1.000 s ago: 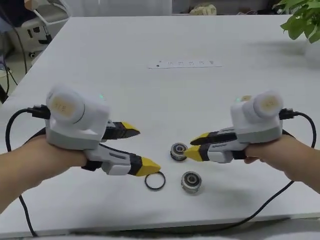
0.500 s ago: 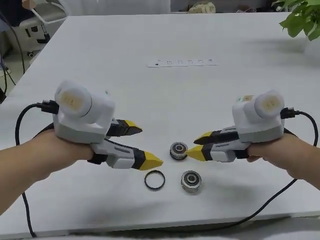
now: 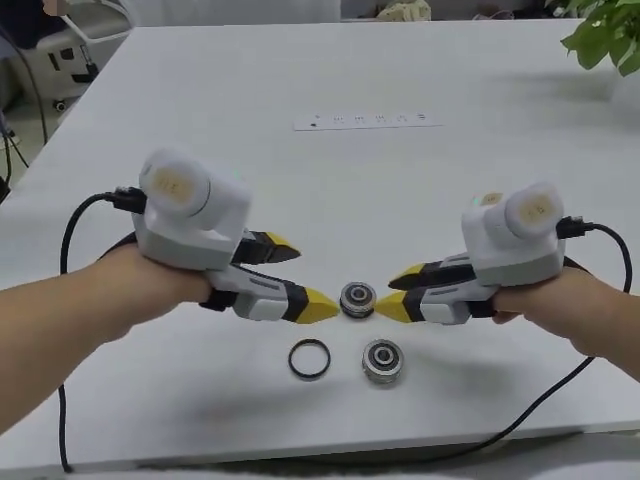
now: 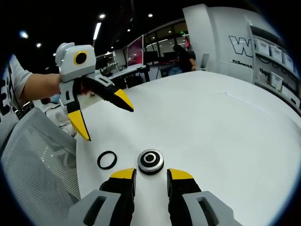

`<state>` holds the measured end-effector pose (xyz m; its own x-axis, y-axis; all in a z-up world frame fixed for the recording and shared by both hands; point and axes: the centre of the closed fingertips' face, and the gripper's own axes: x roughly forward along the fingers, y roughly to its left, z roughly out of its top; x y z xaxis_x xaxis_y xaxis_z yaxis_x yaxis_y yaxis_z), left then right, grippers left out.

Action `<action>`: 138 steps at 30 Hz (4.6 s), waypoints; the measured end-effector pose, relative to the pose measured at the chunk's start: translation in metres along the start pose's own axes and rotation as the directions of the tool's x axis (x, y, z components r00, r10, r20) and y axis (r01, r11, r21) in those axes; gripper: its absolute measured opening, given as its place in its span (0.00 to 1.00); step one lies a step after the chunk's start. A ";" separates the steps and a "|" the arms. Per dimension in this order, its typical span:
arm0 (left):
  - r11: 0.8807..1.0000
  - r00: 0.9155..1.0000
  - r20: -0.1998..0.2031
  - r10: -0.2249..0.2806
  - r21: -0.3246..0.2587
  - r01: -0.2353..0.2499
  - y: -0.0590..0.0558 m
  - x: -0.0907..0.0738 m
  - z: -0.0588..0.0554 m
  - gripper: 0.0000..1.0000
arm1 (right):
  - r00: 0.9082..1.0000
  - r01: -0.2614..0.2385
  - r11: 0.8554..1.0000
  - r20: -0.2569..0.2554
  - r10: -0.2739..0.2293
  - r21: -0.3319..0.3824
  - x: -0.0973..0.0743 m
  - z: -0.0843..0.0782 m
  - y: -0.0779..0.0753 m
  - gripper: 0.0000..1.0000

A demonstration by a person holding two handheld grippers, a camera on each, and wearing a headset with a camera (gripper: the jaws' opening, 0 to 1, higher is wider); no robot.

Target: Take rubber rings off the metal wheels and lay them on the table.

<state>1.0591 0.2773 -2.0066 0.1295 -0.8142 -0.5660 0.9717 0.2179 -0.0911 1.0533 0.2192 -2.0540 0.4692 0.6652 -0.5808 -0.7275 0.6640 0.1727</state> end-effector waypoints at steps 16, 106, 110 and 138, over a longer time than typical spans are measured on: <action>1.000 0.999 -0.042 -0.018 -0.005 0.018 0.006 0.025 -0.007 0.45 | 1.000 -0.009 1.000 -0.016 0.009 0.001 0.005 -0.008 -0.003 0.24; 0.990 0.994 -0.106 0.024 0.142 -0.008 0.011 0.075 -0.015 0.07 | 0.999 -0.009 0.997 -0.051 0.005 -0.076 0.024 -0.014 -0.006 0.17; 0.991 0.994 -0.103 0.024 0.137 -0.010 0.010 0.075 -0.015 0.07 | 0.999 -0.007 0.997 -0.051 0.003 -0.078 0.022 -0.015 -0.006 0.15; 0.993 0.994 -0.103 0.032 0.120 -0.019 0.008 0.074 -0.016 0.07 | 0.999 -0.022 0.999 -0.047 0.021 -0.024 0.019 -0.019 -0.006 0.05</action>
<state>1.0727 0.2279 -2.0623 0.1395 -0.7471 -0.6499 0.9857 0.1673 0.0193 1.0576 0.2214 -2.0813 0.4300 0.6619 -0.6140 -0.7495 0.6409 0.1661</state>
